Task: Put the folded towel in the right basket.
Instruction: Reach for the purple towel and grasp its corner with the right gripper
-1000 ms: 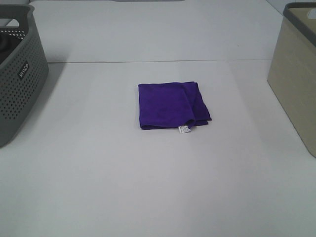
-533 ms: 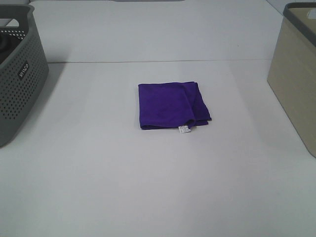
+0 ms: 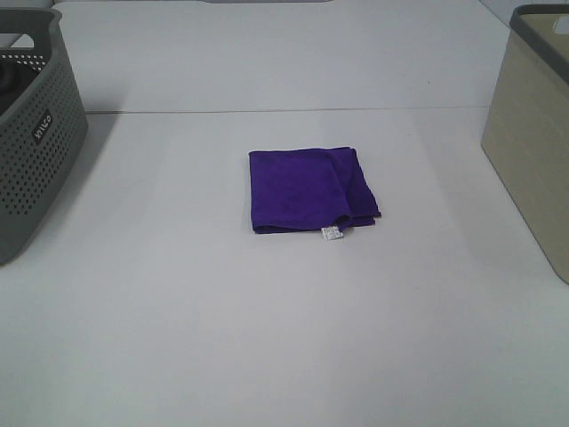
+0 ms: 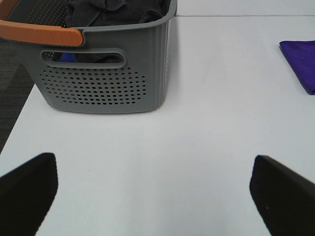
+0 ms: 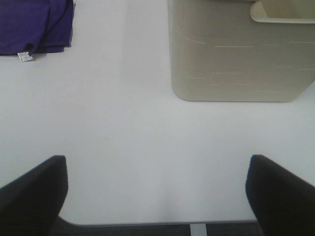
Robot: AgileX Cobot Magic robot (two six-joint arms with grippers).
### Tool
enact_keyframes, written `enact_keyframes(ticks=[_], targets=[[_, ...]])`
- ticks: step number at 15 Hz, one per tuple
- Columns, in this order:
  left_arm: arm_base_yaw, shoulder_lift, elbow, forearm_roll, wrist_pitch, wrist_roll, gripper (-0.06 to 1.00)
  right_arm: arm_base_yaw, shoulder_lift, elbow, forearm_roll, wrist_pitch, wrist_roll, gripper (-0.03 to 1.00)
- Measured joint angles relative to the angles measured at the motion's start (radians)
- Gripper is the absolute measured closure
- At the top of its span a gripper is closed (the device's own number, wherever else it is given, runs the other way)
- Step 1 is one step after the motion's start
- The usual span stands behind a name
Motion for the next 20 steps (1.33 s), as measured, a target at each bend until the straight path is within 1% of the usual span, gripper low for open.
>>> enact_keyframes(ticks=[20], targets=[[-0.008, 0.0, 0.0, 0.0, 0.0, 0.0, -0.05, 0.0, 0.0, 0.0, 0.024, 0.0, 0.001, 0.02]])
